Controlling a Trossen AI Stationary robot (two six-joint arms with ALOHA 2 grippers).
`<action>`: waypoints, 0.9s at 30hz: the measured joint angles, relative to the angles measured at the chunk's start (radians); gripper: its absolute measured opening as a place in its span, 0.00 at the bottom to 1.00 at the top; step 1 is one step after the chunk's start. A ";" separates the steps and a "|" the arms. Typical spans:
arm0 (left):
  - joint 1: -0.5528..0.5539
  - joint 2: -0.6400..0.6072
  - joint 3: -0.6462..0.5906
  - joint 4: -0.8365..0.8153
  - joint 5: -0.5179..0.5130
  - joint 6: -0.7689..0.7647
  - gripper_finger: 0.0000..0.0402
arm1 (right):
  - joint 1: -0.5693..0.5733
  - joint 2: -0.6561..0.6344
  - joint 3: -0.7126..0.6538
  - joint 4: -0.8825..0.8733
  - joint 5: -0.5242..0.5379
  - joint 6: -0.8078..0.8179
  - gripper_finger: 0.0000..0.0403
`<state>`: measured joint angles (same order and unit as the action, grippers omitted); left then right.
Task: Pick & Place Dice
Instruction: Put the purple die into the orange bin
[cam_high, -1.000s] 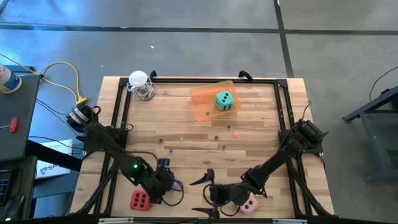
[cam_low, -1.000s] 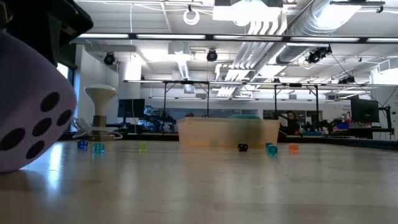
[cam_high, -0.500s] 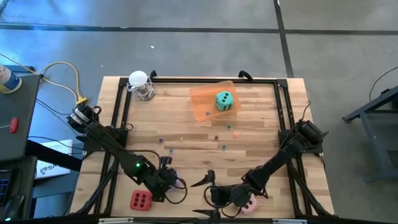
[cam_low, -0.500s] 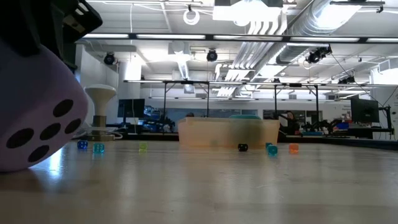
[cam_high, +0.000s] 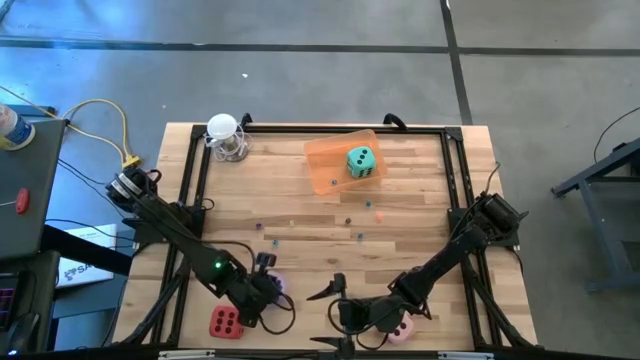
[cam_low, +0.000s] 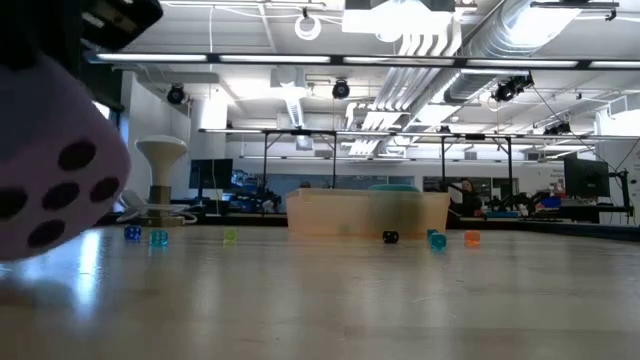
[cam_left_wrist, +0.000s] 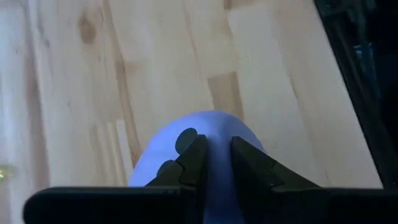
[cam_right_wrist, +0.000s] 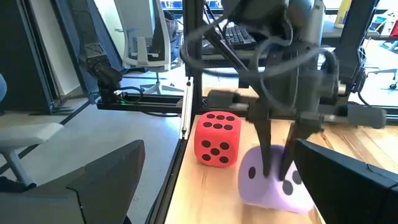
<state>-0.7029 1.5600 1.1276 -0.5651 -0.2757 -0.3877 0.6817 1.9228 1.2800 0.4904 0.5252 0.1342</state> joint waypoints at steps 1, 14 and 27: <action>0.004 -0.007 0.005 0.004 0.000 0.007 0.13 | 0.000 0.000 0.000 0.000 0.000 0.000 0.99; 0.215 -0.163 0.081 -0.042 -0.014 0.298 0.13 | 0.043 0.000 0.000 0.078 0.007 -0.094 0.99; 0.786 -0.244 0.095 0.097 0.281 0.604 0.13 | 0.107 0.000 0.000 0.119 0.261 -0.204 0.99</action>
<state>0.0836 1.3157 1.2228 -0.4680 0.0050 0.2159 0.7883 1.9228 1.2800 0.6098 0.7864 -0.0699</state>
